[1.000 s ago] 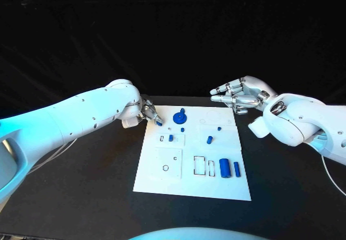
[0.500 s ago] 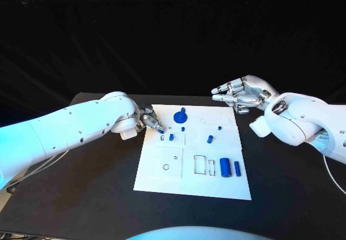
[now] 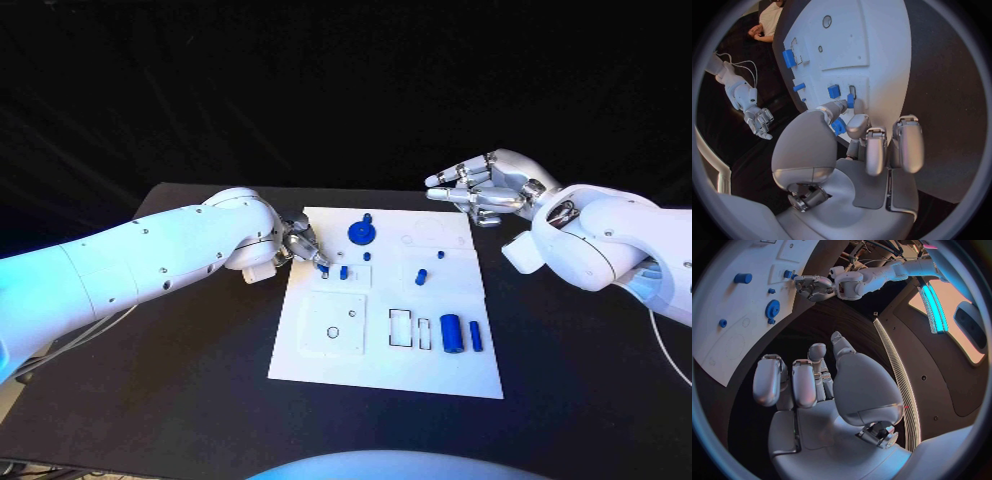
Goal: Assemble the parts on the task board
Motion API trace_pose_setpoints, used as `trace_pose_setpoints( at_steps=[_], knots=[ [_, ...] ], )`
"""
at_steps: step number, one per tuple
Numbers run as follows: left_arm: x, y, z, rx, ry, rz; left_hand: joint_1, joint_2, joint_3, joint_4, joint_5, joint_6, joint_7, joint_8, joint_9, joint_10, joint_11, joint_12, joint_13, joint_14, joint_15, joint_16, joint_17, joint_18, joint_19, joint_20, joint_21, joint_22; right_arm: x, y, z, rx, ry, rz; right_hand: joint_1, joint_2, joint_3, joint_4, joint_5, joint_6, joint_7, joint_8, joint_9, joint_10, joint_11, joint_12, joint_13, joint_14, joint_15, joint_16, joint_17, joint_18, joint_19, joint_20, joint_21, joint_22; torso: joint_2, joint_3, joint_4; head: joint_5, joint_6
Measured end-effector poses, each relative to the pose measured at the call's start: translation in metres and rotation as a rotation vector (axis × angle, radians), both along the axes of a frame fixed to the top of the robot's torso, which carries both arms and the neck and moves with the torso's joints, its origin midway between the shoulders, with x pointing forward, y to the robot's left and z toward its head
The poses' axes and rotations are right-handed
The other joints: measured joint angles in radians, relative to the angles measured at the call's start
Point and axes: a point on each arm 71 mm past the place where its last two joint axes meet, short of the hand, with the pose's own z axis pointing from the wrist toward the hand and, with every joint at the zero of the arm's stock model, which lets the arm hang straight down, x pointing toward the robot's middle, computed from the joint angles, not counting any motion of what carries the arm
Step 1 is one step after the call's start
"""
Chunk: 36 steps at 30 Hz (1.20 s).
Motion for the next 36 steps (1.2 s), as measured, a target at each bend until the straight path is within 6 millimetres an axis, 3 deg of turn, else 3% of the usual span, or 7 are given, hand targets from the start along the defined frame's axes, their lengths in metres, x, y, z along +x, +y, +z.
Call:
trace_pose_setpoints(
  at_steps=[24,36],
  knots=[
    [-0.0007,-0.0031,-0.0018,0.056,0.042,-0.037,-0.003,-0.003,0.004,-0.004,-0.002,0.000,0.000,0.004,-0.003,0.003,-0.003,0.000,0.000,0.000,0.000,0.000,0.000,0.000,0.000,0.000,0.000,0.001,-0.0004,0.0001,-0.0002,0.000,0.002,0.002,0.000,0.000,-0.003,0.003,0.000,0.000,0.000,0.000,0.000,0.000,0.000,0.000,0.000,0.000,0.000,0.000,0.000,0.000,-0.004,0.004,0.000,0.000,-0.001,0.0012,0.0002,0.006,-0.009],
    [-0.0012,-0.0034,-0.0016,0.062,0.044,-0.046,-0.001,-0.001,0.001,-0.006,0.003,0.005,-0.002,0.007,-0.003,0.003,-0.003,0.000,0.000,0.000,0.000,0.000,0.001,0.000,0.000,0.000,0.000,0.001,-0.0005,-0.0001,-0.0002,-0.001,0.002,0.002,0.000,0.000,-0.003,0.003,0.000,0.000,0.000,0.000,0.000,0.000,0.000,0.000,-0.001,0.000,0.000,0.000,0.000,0.000,-0.004,0.004,0.000,0.000,-0.001,0.0015,-0.0004,0.006,-0.007]
  ],
)
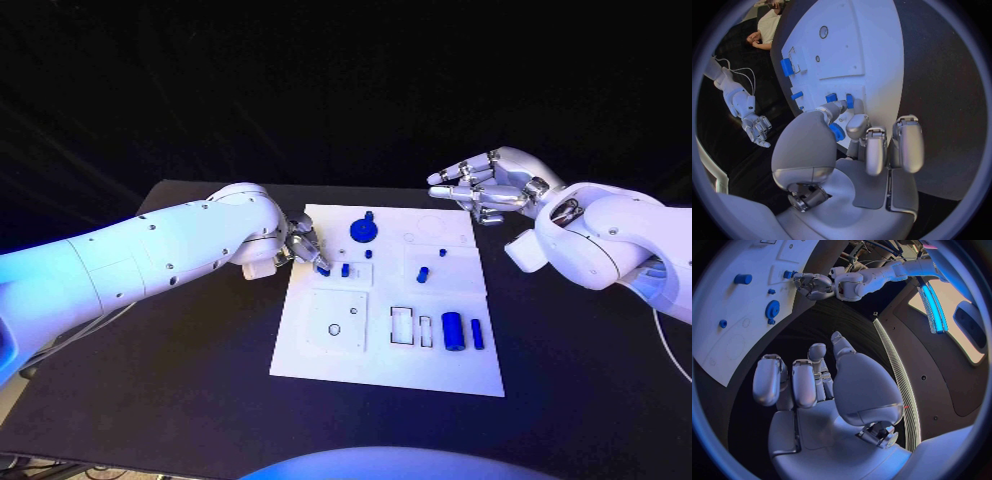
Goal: Assemble the parts on the task board
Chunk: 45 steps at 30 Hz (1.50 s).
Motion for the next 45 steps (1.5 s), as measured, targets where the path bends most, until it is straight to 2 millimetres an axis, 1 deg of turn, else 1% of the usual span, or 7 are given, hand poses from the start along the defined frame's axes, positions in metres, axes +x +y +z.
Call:
trace_pose_setpoints(
  at_steps=[8,14,20,28,34,40,45],
  knots=[
    [0.0004,-0.0008,0.0001,0.003,-0.001,0.000,0.000,0.000,-0.003,-0.003,0.000,0.002,0.001,0.000,-0.001,0.006,0.001,0.006,0.005,0.000,0.000,0.000,0.000,0.000,0.000,0.000,0.000,0.000,-0.0001,0.0001,0.0000,0.000,0.000,0.001,0.000,0.000,0.000,0.000,0.000,0.000,0.000,0.000,0.000,0.000,0.000,0.000,0.000,0.000,0.000,0.000,0.000,0.000,0.000,0.000,0.000,0.000,0.000,-0.0002,0.0001,-0.001,-0.001],
    [0.0011,-0.0020,0.0003,0.010,0.001,0.004,-0.023,0.023,-0.009,-0.009,0.000,0.010,-0.005,-0.003,-0.010,0.020,-0.005,0.015,0.019,0.000,-0.007,0.000,0.000,0.000,0.000,0.000,0.004,0.000,-0.0002,0.0002,0.0000,0.000,0.000,0.001,0.000,0.000,0.000,0.000,0.000,0.000,0.000,0.000,0.000,0.000,0.000,0.000,0.000,0.000,0.000,0.000,0.000,0.000,0.000,0.000,0.000,0.000,0.000,0.0002,0.0001,-0.001,-0.003],
    [0.0017,-0.0028,0.0005,0.020,0.005,0.007,-0.046,0.019,-0.016,-0.018,0.000,0.026,-0.007,-0.008,-0.020,0.034,-0.013,0.034,0.040,0.000,-0.008,0.000,0.000,0.000,0.000,-0.007,0.010,0.000,-0.0004,0.0003,0.0001,0.000,0.000,0.001,0.000,0.000,-0.003,-0.003,0.004,0.000,0.000,0.000,0.000,0.000,0.000,0.000,-0.002,0.000,0.000,0.000,0.000,0.000,0.000,0.000,-0.004,-0.002,0.000,0.0003,0.0000,0.000,-0.004],
    [0.0026,-0.0041,0.0009,0.034,0.004,0.008,-0.079,0.017,0.006,-0.072,0.000,0.045,-0.013,-0.023,-0.036,0.042,-0.020,0.042,0.055,0.000,-0.015,0.000,0.000,0.000,0.000,-0.007,0.015,0.000,-0.0007,-0.0002,0.0002,0.001,0.000,0.001,0.000,0.000,-0.003,-0.003,0.004,0.000,0.000,0.000,0.000,0.000,0.000,0.000,-0.002,0.000,0.000,0.000,0.000,0.000,0.000,0.000,-0.004,-0.001,0.001,0.0009,-0.0006,-0.002,-0.006],
    [0.0029,-0.0051,0.0012,0.045,0.004,0.011,-0.098,0.031,-0.012,-0.055,0.000,0.058,-0.011,-0.030,-0.044,0.047,-0.018,0.048,0.066,0.000,-0.015,0.000,0.000,0.000,0.004,-0.011,0.019,0.000,-0.0011,-0.0005,0.0003,0.001,0.000,0.001,0.000,0.000,-0.003,-0.003,0.004,0.000,0.000,0.000,0.000,0.000,0.000,0.000,-0.002,0.000,0.000,0.000,0.000,0.000,0.000,0.000,-0.004,-0.001,0.000,0.0008,-0.0006,-0.005,-0.006],
    [0.0032,-0.0057,0.0012,0.053,0.005,0.014,-0.104,0.035,-0.024,-0.048,0.000,0.068,-0.021,-0.035,-0.047,0.051,-0.022,0.051,0.071,0.000,-0.015,0.000,0.000,0.000,0.004,-0.011,0.019,0.000,-0.0012,-0.0013,0.0004,0.000,0.000,0.000,0.000,0.000,-0.003,-0.003,0.004,0.000,0.000,0.000,0.000,0.000,0.000,0.000,-0.002,0.000,0.000,0.000,0.000,0.000,0.000,0.000,-0.004,-0.001,0.000,0.0005,-0.0006,-0.005,-0.007],
    [0.0033,-0.0062,0.0013,0.060,0.006,0.015,-0.114,0.037,-0.040,-0.038,0.000,0.072,-0.018,-0.035,-0.050,0.052,-0.023,0.054,0.075,0.000,-0.015,0.000,0.000,0.000,0.000,-0.014,0.019,0.000,-0.0014,-0.0012,0.0004,0.001,-0.001,0.000,0.000,0.000,-0.003,-0.003,0.004,0.000,0.000,0.000,0.000,0.000,0.000,0.000,-0.002,0.000,0.000,0.000,0.000,0.000,0.000,0.000,-0.004,-0.001,0.000,0.0003,-0.0006,-0.006,-0.008]
  ],
)
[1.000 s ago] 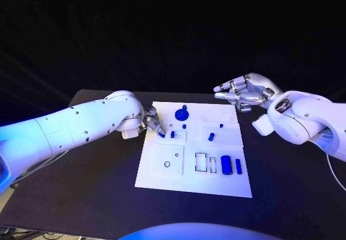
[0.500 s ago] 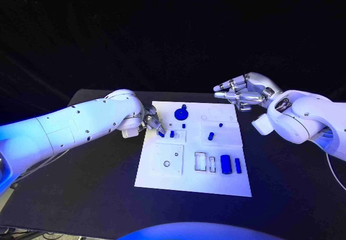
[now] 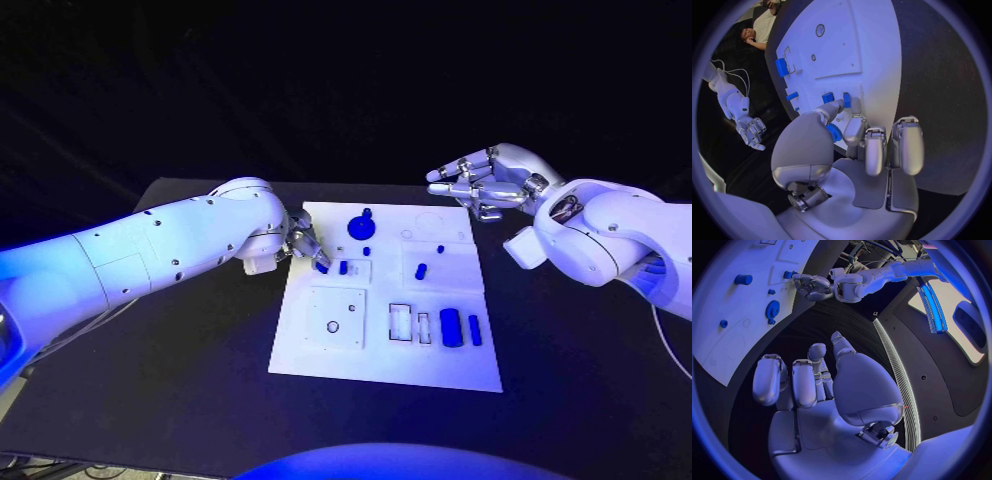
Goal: Assemble the parts on the task board
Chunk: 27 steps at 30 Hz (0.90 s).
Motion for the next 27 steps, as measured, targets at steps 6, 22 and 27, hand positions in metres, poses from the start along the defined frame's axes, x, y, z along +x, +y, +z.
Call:
trace_pose_setpoints(
  at_steps=[6,22,27],
  knots=[
    [-0.0001,-0.0003,-0.0006,0.009,0.003,0.001,-0.020,0.003,-0.017,0.017,0.000,0.024,-0.017,-0.007,-0.005,0.000,0.000,0.000,0.004,0.000,0.000,0.000,0.000,0.000,0.000,0.000,0.004,0.000,0.0000,0.0000,0.0000,0.000,0.000,0.000,0.000,0.000,0.000,0.000,0.000,0.000,0.000,0.000,0.000,0.000,0.000,0.000,0.000,0.000,0.000,0.000,0.000,0.000,0.000,0.000,0.000,0.000,0.000,0.0000,0.0000,-0.002,-0.002],
    [-0.0009,-0.0042,-0.0014,0.018,0.005,-0.005,-0.033,0.006,-0.027,0.027,0.000,0.029,-0.021,-0.009,-0.008,0.004,0.003,0.000,0.006,0.000,0.000,0.000,0.000,0.000,0.000,0.000,0.004,0.000,0.0003,0.0011,0.0000,0.001,-0.001,0.002,0.000,0.000,0.000,0.000,0.000,0.000,0.000,0.000,0.000,0.000,0.000,0.000,0.000,0.000,0.000,0.000,0.000,0.000,0.000,0.000,0.000,0.000,0.000,0.0000,0.0006,-0.002,-0.004],
    [-0.0009,-0.0046,-0.0013,0.021,0.004,-0.005,-0.033,0.006,-0.027,0.027,0.000,0.030,-0.019,-0.010,-0.008,0.004,0.003,0.000,0.006,0.000,0.000,0.000,0.000,0.000,0.000,0.000,0.004,0.000,0.0003,0.0013,0.0000,0.001,-0.001,0.003,0.000,0.000,0.000,0.000,0.000,0.000,0.000,0.000,0.000,0.000,0.000,0.000,0.000,0.000,0.000,0.000,0.000,0.000,0.000,0.000,0.000,0.000,0.000,0.0000,0.0002,-0.003,-0.004]
  ],
)
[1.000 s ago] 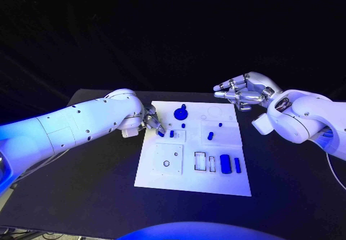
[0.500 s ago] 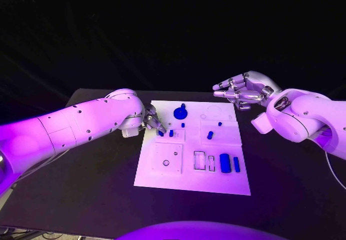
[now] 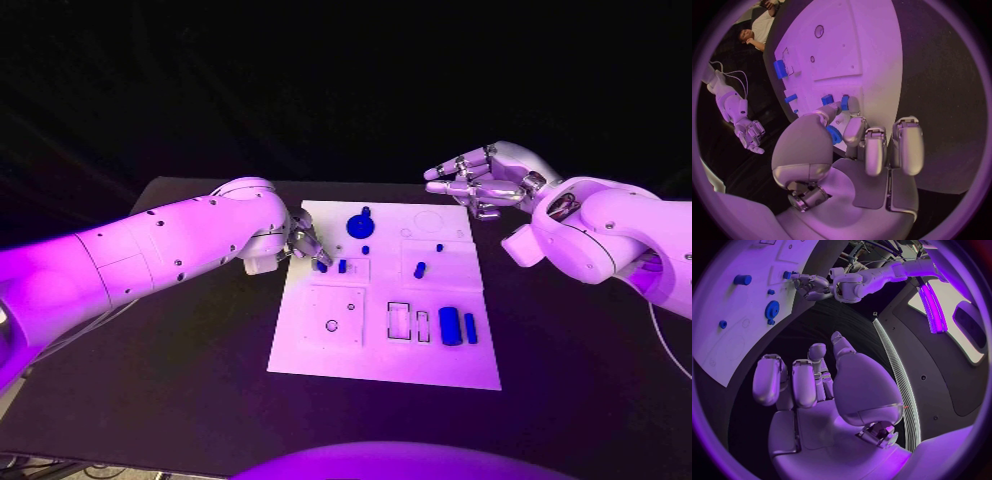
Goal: Assemble the parts on the task board
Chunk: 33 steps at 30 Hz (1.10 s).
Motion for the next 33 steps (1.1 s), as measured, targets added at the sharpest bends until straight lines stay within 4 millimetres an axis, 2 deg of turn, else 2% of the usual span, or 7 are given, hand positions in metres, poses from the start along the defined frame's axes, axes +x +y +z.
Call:
trace_pose_setpoints(
  at_steps=[6,13,21,33],
  knots=[
    [0.0003,0.0002,0.0000,0.005,0.003,0.001,-0.010,-0.002,-0.016,0.010,0.000,0.002,-0.002,0.000,-0.005,0.000,0.000,0.000,-0.004,0.000,0.000,0.000,0.000,0.000,0.000,0.000,0.000,0.000,0.0000,-0.0002,0.0000,0.000,0.000,0.000,0.000,0.000,0.000,0.000,0.000,0.000,0.000,0.000,0.000,0.000,0.000,0.000,0.000,0.000,0.000,0.000,0.000,0.000,0.000,0.000,0.000,0.000,0.000,-0.0002,0.0000,-0.001,-0.001],
    [0.0006,0.0007,-0.0009,0.016,0.011,0.002,-0.042,-0.019,-0.094,0.038,0.000,0.007,0.000,-0.005,-0.011,0.000,0.000,-0.004,-0.010,0.000,0.000,0.000,0.000,0.000,0.000,0.000,-0.004,0.000,-0.0001,-0.0003,0.0000,0.000,0.000,0.000,0.000,0.000,0.000,0.000,0.000,0.000,0.000,0.000,0.000,0.000,0.000,0.000,0.000,0.000,0.000,0.000,0.000,0.000,0.000,0.000,0.000,0.000,0.000,-0.0006,0.0005,-0.002,-0.002],
    [0.0008,0.0003,-0.0006,0.019,0.013,0.003,-0.051,-0.012,-0.188,0.066,-0.007,0.013,0.006,-0.011,-0.018,0.000,0.000,-0.004,-0.005,0.000,0.000,0.000,0.000,0.000,0.000,0.000,-0.004,0.000,-0.0001,-0.0003,0.0000,0.000,0.000,0.000,0.000,0.000,0.000,0.000,0.000,0.000,0.000,0.000,0.000,0.000,0.000,0.000,0.000,0.000,0.000,0.000,0.000,0.000,0.000,0.000,0.000,0.000,0.000,-0.0010,0.0006,-0.002,-0.003],
    [0.0009,0.0000,-0.0006,0.019,0.011,0.006,-0.051,-0.012,-0.240,0.082,-0.015,0.014,0.007,-0.016,-0.022,0.000,0.000,-0.004,-0.001,0.000,0.000,0.000,0.000,0.000,0.000,0.000,-0.004,0.000,-0.0001,-0.0003,-0.0001,0.000,0.001,0.001,0.000,0.000,0.000,0.000,0.000,0.000,0.000,0.000,0.000,0.000,0.000,0.000,0.000,0.000,0.000,0.000,0.000,0.000,0.000,0.000,0.000,0.000,0.000,-0.0008,0.0008,-0.002,-0.005]
  ],
)
